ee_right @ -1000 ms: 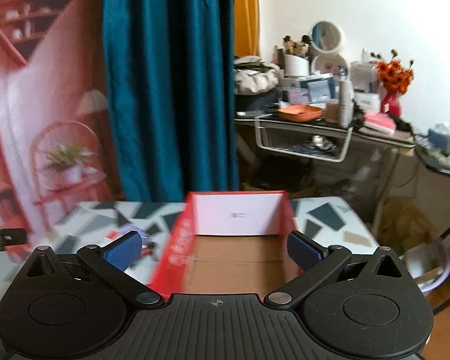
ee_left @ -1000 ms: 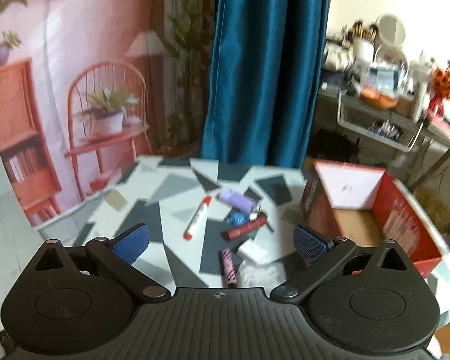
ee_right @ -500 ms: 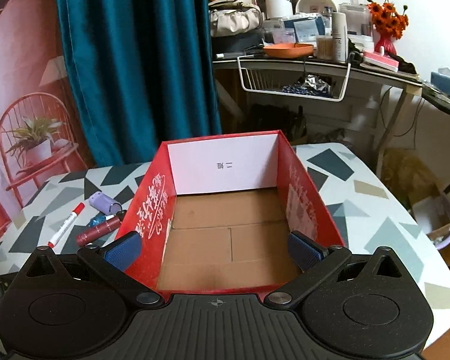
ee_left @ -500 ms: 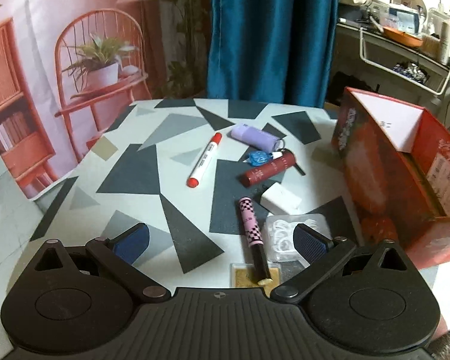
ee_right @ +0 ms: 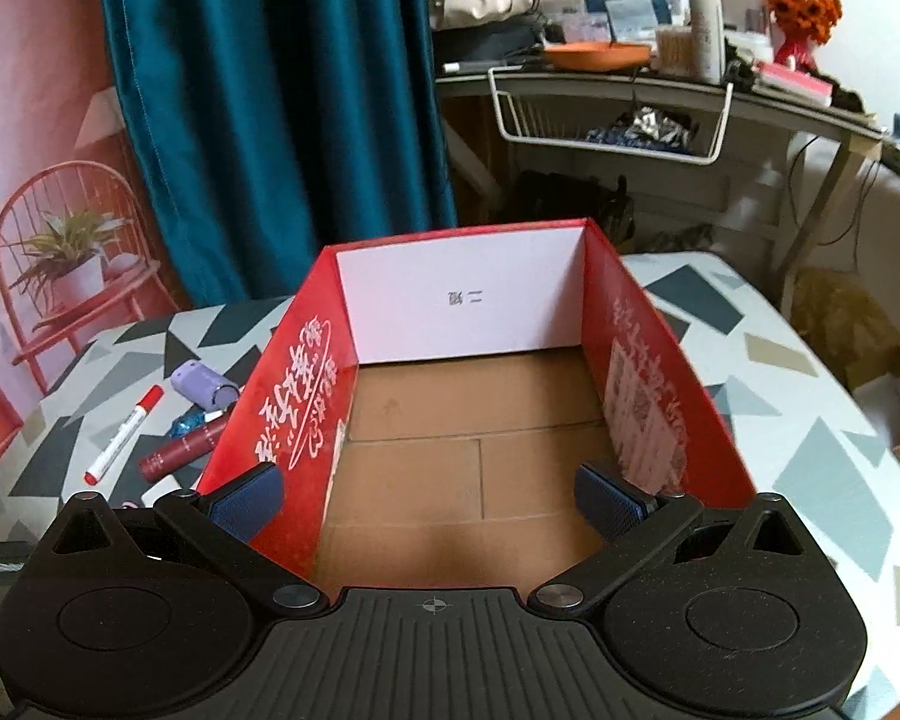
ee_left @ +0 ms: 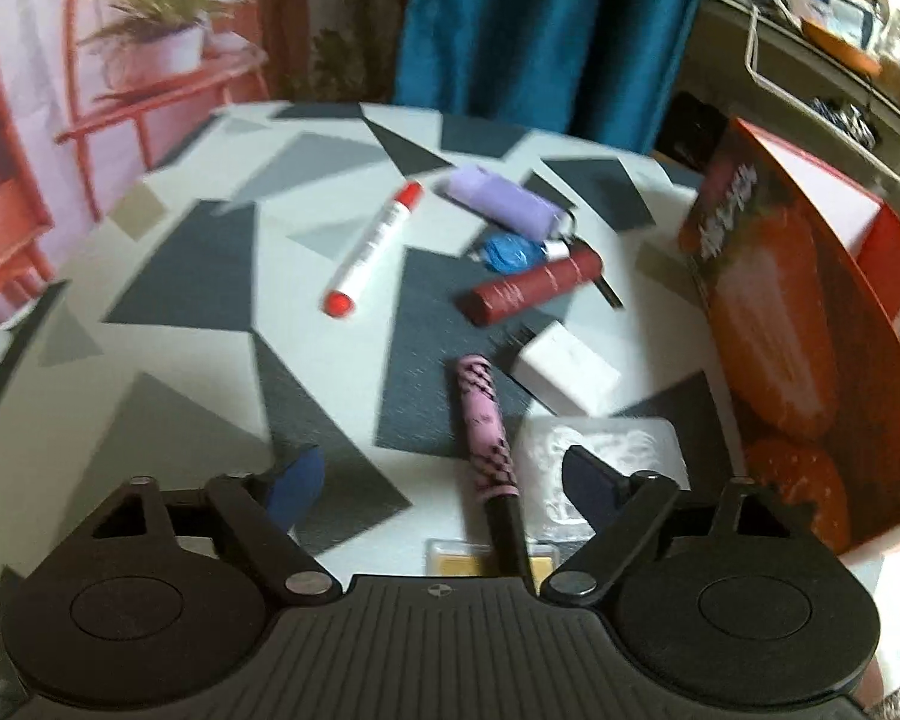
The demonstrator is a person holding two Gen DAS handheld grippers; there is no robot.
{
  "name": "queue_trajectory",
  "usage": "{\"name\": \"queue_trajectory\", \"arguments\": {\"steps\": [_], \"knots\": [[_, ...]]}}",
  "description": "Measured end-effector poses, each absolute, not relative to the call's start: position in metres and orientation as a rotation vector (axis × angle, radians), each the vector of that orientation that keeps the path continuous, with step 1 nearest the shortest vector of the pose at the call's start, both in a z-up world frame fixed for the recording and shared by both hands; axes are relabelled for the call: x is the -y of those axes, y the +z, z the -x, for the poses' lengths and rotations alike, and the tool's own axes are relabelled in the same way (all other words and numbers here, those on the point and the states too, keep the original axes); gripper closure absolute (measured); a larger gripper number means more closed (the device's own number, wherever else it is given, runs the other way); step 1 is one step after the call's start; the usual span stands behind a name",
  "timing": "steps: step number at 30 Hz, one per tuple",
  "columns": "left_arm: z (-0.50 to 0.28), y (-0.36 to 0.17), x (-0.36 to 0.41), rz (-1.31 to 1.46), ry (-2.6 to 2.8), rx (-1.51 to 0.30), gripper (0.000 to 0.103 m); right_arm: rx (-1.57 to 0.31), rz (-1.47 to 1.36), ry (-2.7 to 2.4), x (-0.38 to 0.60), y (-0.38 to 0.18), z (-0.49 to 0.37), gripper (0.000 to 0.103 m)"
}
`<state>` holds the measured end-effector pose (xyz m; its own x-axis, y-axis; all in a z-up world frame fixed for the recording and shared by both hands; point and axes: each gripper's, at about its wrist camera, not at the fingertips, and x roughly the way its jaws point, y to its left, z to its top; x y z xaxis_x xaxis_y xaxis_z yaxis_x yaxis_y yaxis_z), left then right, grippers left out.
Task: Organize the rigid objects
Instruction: 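Move the left tool down to the pink checkered lipstick tube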
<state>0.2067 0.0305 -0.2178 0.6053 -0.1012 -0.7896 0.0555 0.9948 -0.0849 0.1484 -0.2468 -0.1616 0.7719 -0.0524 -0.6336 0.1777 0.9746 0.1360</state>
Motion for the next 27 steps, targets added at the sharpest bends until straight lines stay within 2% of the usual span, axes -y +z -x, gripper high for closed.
{"name": "queue_trajectory", "arguments": {"steps": [3,9,13,16,21,27], "knots": [[-0.214,-0.225,-0.030,0.062,-0.097,-0.941,0.031,-0.679,-0.183,-0.137,0.250,-0.164,-0.150,0.000],[-0.218,-0.227,-0.025,0.036,-0.096,-0.915,0.039,-0.671,-0.171,-0.176,0.261,-0.167,-0.148,0.000],[-0.219,-0.227,-0.024,0.021,-0.094,-0.919,0.055,-0.657,-0.173,-0.206,0.273,-0.167,-0.145,0.000],[-0.220,-0.229,-0.030,0.045,-0.082,-0.926,0.056,-0.642,-0.152,-0.244,0.283,-0.168,-0.142,0.000],[-0.221,-0.230,-0.031,0.058,-0.067,-0.923,0.058,-0.648,-0.146,-0.228,0.296,-0.173,-0.139,0.013],[-0.222,-0.232,-0.030,0.061,-0.064,-0.924,0.058,-0.612,-0.061,-0.241,0.294,-0.163,-0.136,0.012]]}}
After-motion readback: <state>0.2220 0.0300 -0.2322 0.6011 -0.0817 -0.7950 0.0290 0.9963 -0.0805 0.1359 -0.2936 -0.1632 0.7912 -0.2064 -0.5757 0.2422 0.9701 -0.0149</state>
